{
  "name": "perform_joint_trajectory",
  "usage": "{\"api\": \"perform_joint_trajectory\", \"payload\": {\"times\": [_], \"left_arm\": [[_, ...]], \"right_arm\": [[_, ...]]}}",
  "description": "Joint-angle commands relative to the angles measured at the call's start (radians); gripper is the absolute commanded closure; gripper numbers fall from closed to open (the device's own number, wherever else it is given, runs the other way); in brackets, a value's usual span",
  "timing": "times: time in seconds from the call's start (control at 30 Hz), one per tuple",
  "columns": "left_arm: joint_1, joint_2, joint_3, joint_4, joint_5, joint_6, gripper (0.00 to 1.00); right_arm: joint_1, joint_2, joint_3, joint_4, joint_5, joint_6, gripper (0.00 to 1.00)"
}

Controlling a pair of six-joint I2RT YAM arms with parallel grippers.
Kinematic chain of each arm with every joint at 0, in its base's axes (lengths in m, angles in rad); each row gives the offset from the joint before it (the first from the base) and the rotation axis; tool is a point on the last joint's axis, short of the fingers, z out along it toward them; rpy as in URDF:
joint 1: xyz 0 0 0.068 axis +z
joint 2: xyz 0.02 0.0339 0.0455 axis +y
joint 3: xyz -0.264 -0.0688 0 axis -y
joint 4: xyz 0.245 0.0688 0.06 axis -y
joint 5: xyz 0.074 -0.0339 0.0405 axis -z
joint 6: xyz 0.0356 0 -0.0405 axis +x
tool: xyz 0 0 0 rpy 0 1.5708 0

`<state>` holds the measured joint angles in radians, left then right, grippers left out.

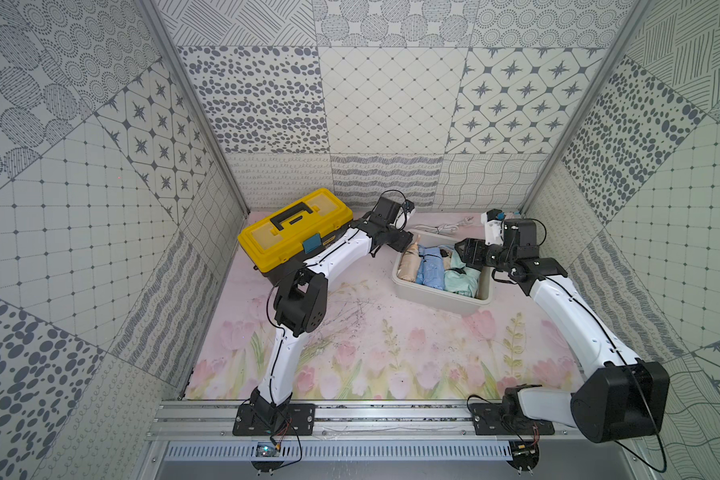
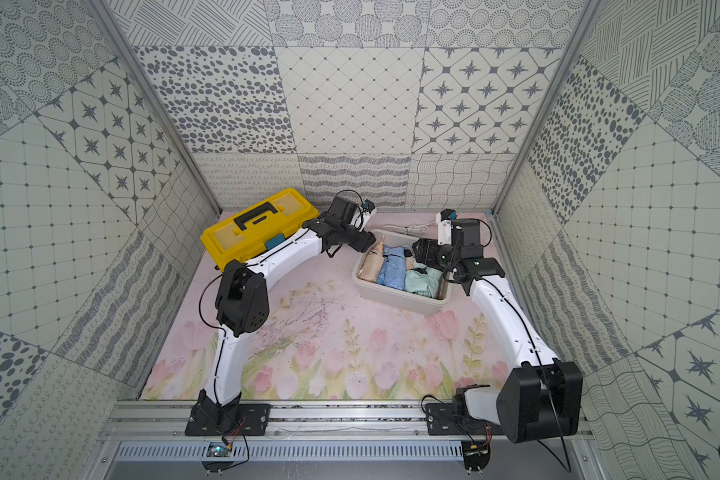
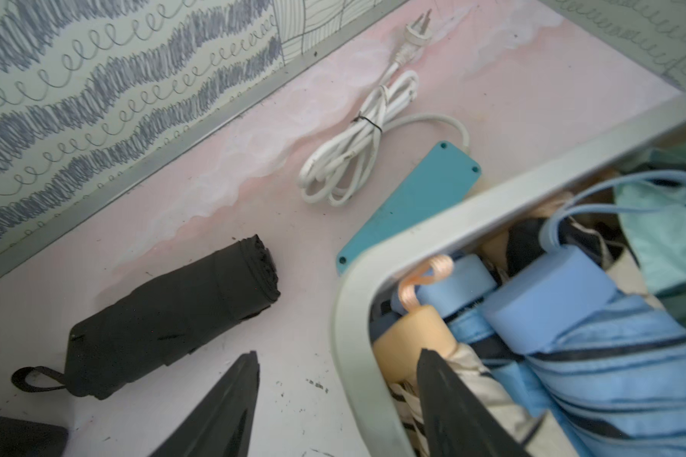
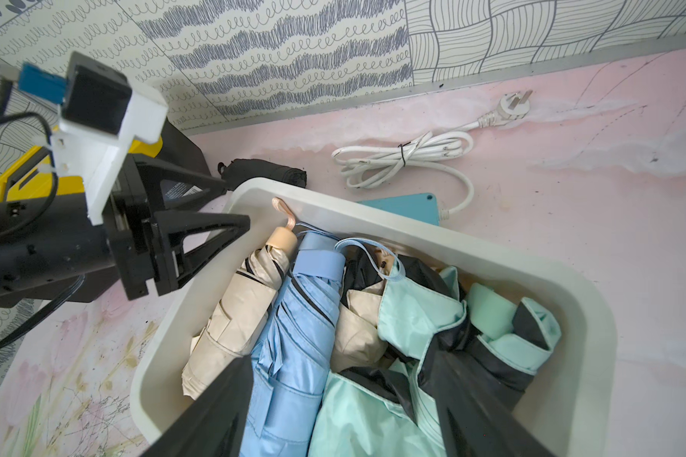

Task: Put the umbrella into the storage box
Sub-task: Move the storage box to the center of the board.

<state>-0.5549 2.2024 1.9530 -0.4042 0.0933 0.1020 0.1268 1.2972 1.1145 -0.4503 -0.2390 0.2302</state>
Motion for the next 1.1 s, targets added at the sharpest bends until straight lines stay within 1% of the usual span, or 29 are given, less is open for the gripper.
{"api": "perform_joint_trajectory", "payload": {"times": [0.0, 0.07, 0.17, 0.23, 0.33, 0.43, 0.6, 0.67, 0.7, 0.83, 0.93, 1.0, 1.07], "left_arm": [[-0.023, -0.095, -0.129, 0.004, 0.160, -0.136, 0.50], [-0.034, -0.117, -0.153, 0.011, 0.174, -0.207, 0.60], [-0.055, -0.123, -0.157, -0.001, 0.176, -0.277, 0.73], [-0.069, -0.131, -0.162, 0.002, 0.176, -0.320, 0.77], [-0.101, -0.153, -0.186, 0.024, 0.169, -0.382, 0.79], [-0.133, -0.186, -0.231, 0.031, 0.129, -0.466, 0.82], [-0.194, -0.263, -0.348, 0.085, 0.045, -0.604, 0.79], [-0.212, -0.282, -0.372, 0.085, 0.004, -0.639, 0.77], [-0.217, -0.291, -0.382, 0.088, -0.008, -0.654, 0.73], [-0.220, -0.330, -0.385, 0.080, -0.090, -0.679, 0.43], [-0.216, -0.374, -0.353, 0.061, -0.171, -0.684, 0.28], [-0.211, -0.397, -0.329, 0.051, -0.221, -0.706, 0.21], [-0.198, -0.413, -0.314, 0.046, -0.251, -0.755, 0.16]], "right_arm": [[-0.005, -0.010, 0.005, 0.041, 0.006, 0.014, 0.23], [-0.006, -0.013, -0.002, 0.043, 0.003, 0.021, 0.23], [-0.006, -0.025, -0.011, 0.043, 0.000, 0.027, 0.23], [-0.005, -0.037, -0.019, 0.043, -0.003, 0.030, 0.23], [-0.006, -0.065, -0.035, 0.043, 0.002, 0.029, 0.23], [-0.005, -0.105, -0.059, 0.041, 0.010, 0.029, 0.23], [-0.005, -0.167, -0.102, 0.036, 0.018, 0.029, 0.23], [-0.006, -0.182, -0.114, 0.029, 0.014, 0.029, 0.23], [-0.006, -0.189, -0.119, 0.026, 0.014, 0.029, 0.23], [-0.006, -0.208, -0.122, 0.016, 0.009, 0.032, 0.23], [-0.005, -0.212, -0.116, 0.010, 0.006, 0.028, 0.23], [-0.006, -0.211, -0.114, 0.010, 0.006, 0.028, 0.23], [-0.006, -0.209, -0.109, 0.010, 0.005, 0.031, 0.23]]}}
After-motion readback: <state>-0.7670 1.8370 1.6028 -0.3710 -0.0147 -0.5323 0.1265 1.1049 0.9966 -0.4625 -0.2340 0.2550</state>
